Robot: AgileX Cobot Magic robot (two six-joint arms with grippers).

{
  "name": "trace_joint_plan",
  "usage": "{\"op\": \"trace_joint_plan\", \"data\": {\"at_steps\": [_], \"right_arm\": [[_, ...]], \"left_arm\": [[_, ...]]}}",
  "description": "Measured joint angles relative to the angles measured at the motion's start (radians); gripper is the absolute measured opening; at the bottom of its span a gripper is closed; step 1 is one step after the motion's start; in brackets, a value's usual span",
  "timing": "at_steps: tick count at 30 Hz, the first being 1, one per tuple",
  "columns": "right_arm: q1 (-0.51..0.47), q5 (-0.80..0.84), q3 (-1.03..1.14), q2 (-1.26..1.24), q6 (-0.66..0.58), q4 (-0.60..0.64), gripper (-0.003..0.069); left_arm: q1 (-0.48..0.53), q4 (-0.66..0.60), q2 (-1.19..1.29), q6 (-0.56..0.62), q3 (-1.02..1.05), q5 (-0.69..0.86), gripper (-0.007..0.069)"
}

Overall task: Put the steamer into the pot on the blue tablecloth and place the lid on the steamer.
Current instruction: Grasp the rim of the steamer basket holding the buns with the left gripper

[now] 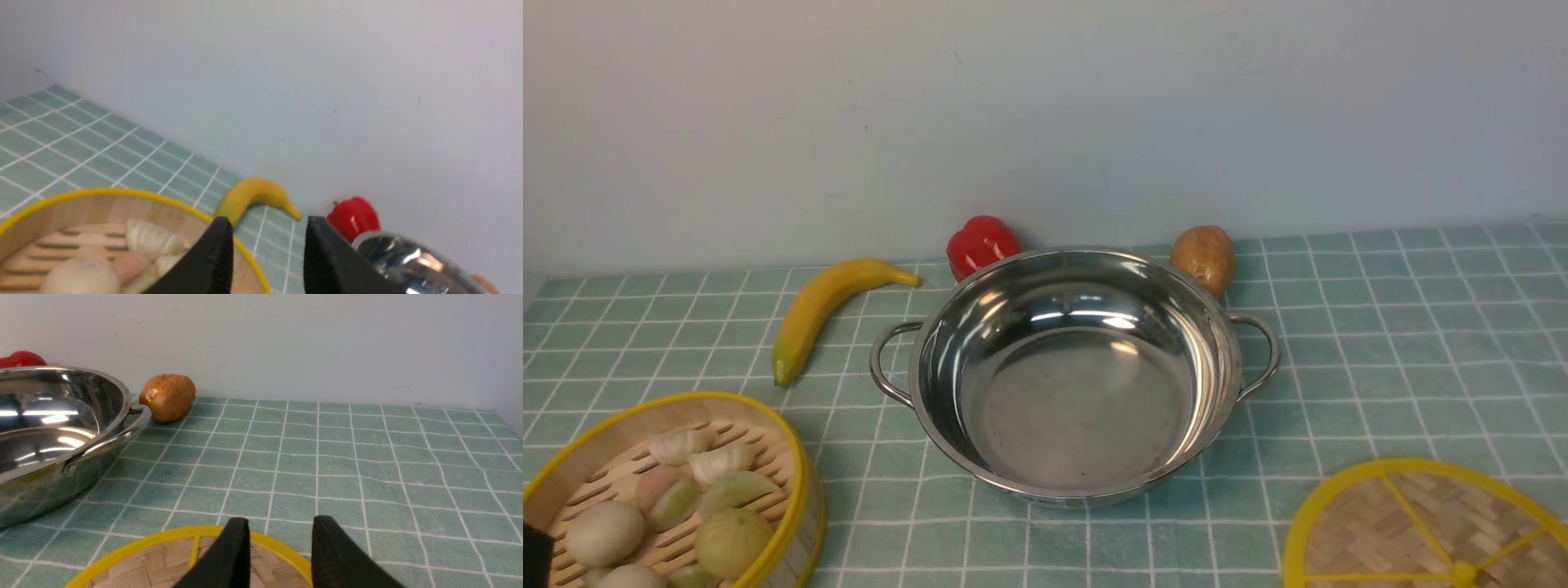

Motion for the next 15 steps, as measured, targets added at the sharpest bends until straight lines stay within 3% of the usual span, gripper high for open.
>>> {"op": "trace_joint_plan", "data": {"at_steps": [5,9,11,12,13,14,15], "right_arm": [[0.0,0.0,0.0,0.0,0.0,0.0,0.024],[0.0,-0.001,0.0,0.0,0.0,0.0,0.024],[0.0,-0.001,0.0,0.0,0.0,0.0,0.024],[0.0,-0.001,0.0,0.0,0.0,0.0,0.024],[0.0,-0.001,0.0,0.0,0.0,0.0,0.024],[0.0,-0.001,0.0,0.0,0.001,0.0,0.024],[0.0,-0.001,0.0,0.0,0.001,0.0,0.024]], "left_arm": [[0.0,-0.012,0.0,-0.024,-0.006,-0.066,0.0243],[0.0,-0.014,0.017,-0.035,-0.129,0.052,0.0243],[0.0,-0.009,0.074,0.008,-0.283,0.282,0.0243],[0.0,-0.009,0.074,0.015,-0.296,0.302,0.0243],[0.0,-0.01,0.149,0.096,-0.431,0.496,0.0243],[0.0,-0.011,0.148,0.107,-0.431,0.518,0.0243],[0.0,-0.031,0.224,0.194,-0.536,0.682,0.0243]]}}
